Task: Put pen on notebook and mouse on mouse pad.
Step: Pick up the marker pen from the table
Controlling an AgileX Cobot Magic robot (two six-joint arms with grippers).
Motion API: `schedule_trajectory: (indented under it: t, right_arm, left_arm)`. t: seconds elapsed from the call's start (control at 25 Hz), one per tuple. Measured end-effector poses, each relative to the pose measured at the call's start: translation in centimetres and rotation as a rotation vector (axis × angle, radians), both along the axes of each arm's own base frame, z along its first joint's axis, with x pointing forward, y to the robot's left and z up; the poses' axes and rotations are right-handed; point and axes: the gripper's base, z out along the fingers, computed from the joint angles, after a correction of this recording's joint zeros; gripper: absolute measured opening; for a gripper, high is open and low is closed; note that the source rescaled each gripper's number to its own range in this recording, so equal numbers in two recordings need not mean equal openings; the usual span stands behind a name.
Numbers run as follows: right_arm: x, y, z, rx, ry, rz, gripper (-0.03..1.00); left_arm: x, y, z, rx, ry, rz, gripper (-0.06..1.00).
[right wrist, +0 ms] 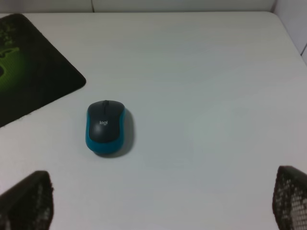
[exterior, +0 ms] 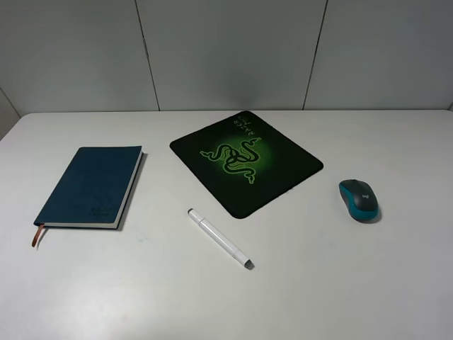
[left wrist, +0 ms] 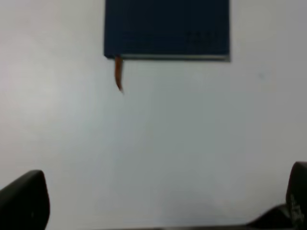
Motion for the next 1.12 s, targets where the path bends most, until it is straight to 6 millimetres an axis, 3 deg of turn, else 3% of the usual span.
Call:
schedule_trajectory:
  t: [0.4,0.68,1.12]
  right_arm:
    - [0.0,0.0,0.0,0.0,0.0,0.0,1.0]
    - [0.0,0.0,0.0,0.0,0.0,0.0,1.0]
    - [0.0,0.0,0.0,0.0,0.0,0.0,1.0]
  left_arm:
    - [4.7,-2.2,-2.3,-0.111,0.158,-0.022,0.99]
    - [7.8,-6.5,-5.1,-0.073,0.219,-0.04,0.99]
    - [9.5,-13.4,-10.4,-0.05,0.291,-0.024,0.99]
